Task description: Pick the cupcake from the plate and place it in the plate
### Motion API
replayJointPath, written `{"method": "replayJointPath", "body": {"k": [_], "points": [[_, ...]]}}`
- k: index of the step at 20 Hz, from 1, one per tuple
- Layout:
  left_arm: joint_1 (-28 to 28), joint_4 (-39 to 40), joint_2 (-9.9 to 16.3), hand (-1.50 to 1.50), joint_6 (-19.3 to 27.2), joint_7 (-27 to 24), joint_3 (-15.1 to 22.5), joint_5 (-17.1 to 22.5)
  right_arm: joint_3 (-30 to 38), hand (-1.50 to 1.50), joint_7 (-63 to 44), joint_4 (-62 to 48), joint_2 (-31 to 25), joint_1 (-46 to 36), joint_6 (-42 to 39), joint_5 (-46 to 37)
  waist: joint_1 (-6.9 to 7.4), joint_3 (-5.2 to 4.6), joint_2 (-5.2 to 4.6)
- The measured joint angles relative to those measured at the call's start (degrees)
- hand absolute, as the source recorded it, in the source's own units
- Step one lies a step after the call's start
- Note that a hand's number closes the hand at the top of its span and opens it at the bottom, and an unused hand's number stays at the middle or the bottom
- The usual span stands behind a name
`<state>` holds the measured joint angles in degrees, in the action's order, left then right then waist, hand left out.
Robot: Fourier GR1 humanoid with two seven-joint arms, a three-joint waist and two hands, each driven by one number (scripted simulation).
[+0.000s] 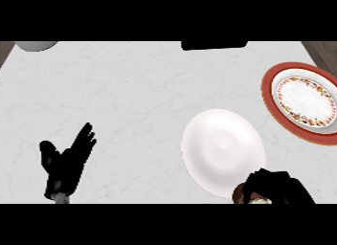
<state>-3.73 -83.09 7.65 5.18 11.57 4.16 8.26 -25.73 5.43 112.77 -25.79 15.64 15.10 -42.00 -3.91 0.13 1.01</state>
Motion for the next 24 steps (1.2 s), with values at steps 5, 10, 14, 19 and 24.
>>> {"method": "replayJointPath", "body": {"k": [5, 10, 14, 19, 24], "points": [[0.9, 0.4, -0.4, 0.00, 0.1, 0.0, 0.2, -0.3, 11.0, 1.50, 7.0, 7.5, -5.1, 9.7, 1.4, 15.8, 0.84, 0.01, -0.45], [0.8, -0.3, -0.1, 0.00, -0.7, 0.4, 0.7, -0.5, 23.0, 1.50, 13.8, 4.7, -6.4, 12.8, -1.7, 33.5, 2.21, 0.00, -0.70], [2.3, 0.1, 0.0, 0.00, -1.3, 1.4, 0.5, -0.3, 31.7, 1.50, 20.1, -4.4, -6.7, 9.8, -5.9, 43.7, 3.08, -0.02, -0.87], [3.9, 0.9, -0.7, 0.00, -1.1, 2.1, 1.0, -0.9, 37.6, 1.50, 23.5, -21.3, -7.7, -2.6, -7.5, 46.4, 4.28, -0.03, -1.13], [4.8, 2.9, -1.2, 0.00, -1.9, 0.0, 1.0, -1.4, 40.2, 1.50, 27.6, -40.1, -8.3, -17.2, -7.0, 45.3, 5.01, 0.00, -1.24]]}}
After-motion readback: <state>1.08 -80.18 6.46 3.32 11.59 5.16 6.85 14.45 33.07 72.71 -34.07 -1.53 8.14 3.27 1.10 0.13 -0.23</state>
